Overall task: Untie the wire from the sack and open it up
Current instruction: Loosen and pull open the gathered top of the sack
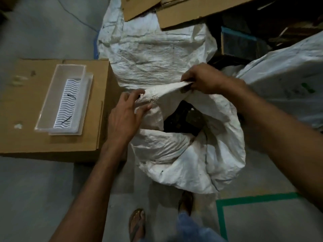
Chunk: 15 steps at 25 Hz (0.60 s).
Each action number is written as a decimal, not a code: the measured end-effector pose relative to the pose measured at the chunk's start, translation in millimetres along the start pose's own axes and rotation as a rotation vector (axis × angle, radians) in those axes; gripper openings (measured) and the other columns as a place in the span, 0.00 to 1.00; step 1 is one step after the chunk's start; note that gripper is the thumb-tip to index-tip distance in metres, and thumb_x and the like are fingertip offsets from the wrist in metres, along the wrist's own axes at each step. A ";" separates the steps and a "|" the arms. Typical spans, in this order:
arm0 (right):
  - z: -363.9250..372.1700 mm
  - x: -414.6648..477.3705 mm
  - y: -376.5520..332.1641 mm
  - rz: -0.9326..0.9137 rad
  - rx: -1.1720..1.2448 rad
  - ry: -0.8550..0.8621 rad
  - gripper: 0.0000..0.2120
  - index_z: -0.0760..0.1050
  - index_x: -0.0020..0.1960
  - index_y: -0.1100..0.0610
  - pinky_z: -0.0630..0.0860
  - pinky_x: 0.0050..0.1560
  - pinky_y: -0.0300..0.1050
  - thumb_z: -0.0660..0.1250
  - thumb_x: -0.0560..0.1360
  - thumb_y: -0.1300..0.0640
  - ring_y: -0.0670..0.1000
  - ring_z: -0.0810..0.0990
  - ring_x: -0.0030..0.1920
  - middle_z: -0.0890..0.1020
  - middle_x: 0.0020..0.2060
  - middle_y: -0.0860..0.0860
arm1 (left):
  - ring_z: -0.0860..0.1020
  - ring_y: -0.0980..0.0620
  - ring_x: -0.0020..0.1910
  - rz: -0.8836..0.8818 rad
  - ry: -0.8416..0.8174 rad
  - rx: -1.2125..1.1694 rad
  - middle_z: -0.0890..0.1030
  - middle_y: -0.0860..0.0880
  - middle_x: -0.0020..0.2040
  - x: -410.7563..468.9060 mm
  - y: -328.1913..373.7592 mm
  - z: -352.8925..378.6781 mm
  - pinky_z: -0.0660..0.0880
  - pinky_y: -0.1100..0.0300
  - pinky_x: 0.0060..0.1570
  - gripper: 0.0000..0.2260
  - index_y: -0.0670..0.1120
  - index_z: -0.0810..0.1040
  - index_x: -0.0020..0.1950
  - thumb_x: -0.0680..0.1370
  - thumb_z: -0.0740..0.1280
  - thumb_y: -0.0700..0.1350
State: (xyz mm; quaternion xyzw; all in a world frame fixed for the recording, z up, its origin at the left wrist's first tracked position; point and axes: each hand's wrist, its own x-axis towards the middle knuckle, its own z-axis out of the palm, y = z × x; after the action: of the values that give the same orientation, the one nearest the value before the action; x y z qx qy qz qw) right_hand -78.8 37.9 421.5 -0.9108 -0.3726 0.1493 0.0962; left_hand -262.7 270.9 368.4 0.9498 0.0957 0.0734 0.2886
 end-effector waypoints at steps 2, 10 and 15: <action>-15.3 19.9 10.9 -0.060 0.046 -0.179 0.19 0.78 0.39 0.59 0.69 0.36 0.47 0.72 0.75 0.43 0.50 0.72 0.32 0.75 0.30 0.53 | 0.79 0.48 0.55 -0.018 0.003 0.131 0.72 0.50 0.66 12.5 5.2 6.8 0.79 0.51 0.48 0.23 0.56 0.74 0.69 0.78 0.67 0.65; -6.3 50.7 47.3 0.044 0.206 -0.299 0.22 0.77 0.60 0.53 0.75 0.45 0.44 0.79 0.70 0.51 0.48 0.78 0.47 0.79 0.49 0.48 | 0.72 0.57 0.35 -0.284 -0.128 -0.742 0.76 0.53 0.36 48.9 7.3 29.9 0.70 0.60 0.38 0.15 0.47 0.75 0.41 0.85 0.62 0.51; 12.3 34.0 78.3 0.320 0.202 0.029 0.12 0.84 0.54 0.55 0.80 0.54 0.49 0.77 0.71 0.62 0.54 0.83 0.52 0.84 0.47 0.53 | 0.83 0.47 0.41 -0.729 -0.060 -1.086 0.85 0.43 0.42 72.5 -6.2 30.5 0.81 0.55 0.42 0.16 0.41 0.82 0.49 0.85 0.62 0.52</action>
State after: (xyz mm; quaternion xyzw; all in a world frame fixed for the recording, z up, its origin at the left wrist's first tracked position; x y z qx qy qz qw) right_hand -9.1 7.6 380.7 -0.9463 -0.2046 0.1862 0.1673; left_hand -187.2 275.9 345.9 0.5772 0.3527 -0.0176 0.7363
